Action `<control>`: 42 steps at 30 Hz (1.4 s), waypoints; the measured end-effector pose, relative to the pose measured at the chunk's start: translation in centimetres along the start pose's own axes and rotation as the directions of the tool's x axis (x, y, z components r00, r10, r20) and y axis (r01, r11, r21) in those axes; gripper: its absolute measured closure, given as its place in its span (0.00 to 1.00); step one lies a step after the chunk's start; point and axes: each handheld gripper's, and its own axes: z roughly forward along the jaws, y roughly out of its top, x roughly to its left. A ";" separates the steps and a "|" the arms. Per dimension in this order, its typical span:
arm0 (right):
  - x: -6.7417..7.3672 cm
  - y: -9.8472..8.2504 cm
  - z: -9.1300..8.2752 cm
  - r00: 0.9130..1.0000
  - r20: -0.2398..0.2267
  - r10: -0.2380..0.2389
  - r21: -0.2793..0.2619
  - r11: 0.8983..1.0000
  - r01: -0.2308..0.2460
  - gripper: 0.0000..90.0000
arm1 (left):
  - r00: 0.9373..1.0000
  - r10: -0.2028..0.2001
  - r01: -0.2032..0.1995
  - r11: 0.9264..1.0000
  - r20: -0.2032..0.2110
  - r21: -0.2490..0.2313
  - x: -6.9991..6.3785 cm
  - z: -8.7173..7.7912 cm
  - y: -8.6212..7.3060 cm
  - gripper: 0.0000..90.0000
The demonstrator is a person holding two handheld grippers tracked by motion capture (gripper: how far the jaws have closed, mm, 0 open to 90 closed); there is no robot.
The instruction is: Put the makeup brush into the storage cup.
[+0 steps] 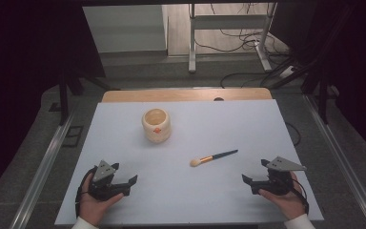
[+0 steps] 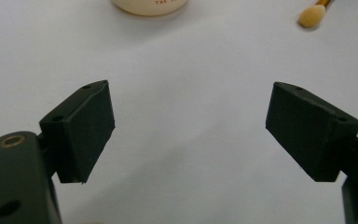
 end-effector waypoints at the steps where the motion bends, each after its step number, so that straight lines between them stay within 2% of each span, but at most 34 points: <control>1: -0.1 0.0 0.0 1.000 0.001 0.002 0.001 1.000 -0.002 0.06 | 1.000 0.000 0.000 1.000 -0.001 0.003 0.0 0.0 0.0 0.18; 5: -0.3 -0.1 0.3 1.000 -0.005 -0.001 0.007 1.000 0.001 0.06 | 1.000 0.003 -0.003 1.000 -0.005 0.010 0.0 0.1 -0.1 0.17; 10: -0.4 -0.1 0.4 1.000 -0.005 -0.006 0.013 1.000 0.006 0.06 | 1.000 0.003 -0.003 1.000 0.015 0.010 0.1 0.0 -0.1 0.14; 14: -0.3 -0.5 -0.1 1.000 0.000 -0.027 0.002 1.000 0.027 0.08 | 1.000 0.000 0.000 1.000 0.018 0.004 0.1 0.1 0.1 0.14; 18: -0.4 -0.4 -0.6 1.000 0.004 -0.019 -0.008 1.000 0.019 0.07 | 1.000 0.017 -0.017 1.000 0.018 0.023 0.1 0.2 -0.1 0.13; 23: 0.0 -0.4 -0.6 1.000 0.004 -0.031 -0.009 0.999 0.031 0.07 | 0.999 -0.015 0.015 1.000 0.037 -0.003 0.4 -0.1 0.0 0.12; 27: 0.0 -0.2 -0.9 0.999 0.003 -0.044 -0.023 0.999 0.044 0.07 | 0.999 -0.009 0.008 1.000 0.045 0.007 0.2 0.0 0.0 0.12; 34: -0.1 -0.3 -0.5 0.998 -0.006 -0.056 -0.006 0.998 0.056 0.07 | 0.999 -0.004 0.004 1.000 0.036 0.017 0.2 0.0 -0.1 0.12; 42: -0.2 -0.4 -0.3 0.999 0.000 -0.042 0.005 0.999 0.042 0.06 | 0.999 0.012 -0.012 1.000 0.034 0.017 0.2 -0.1 -0.1 0.13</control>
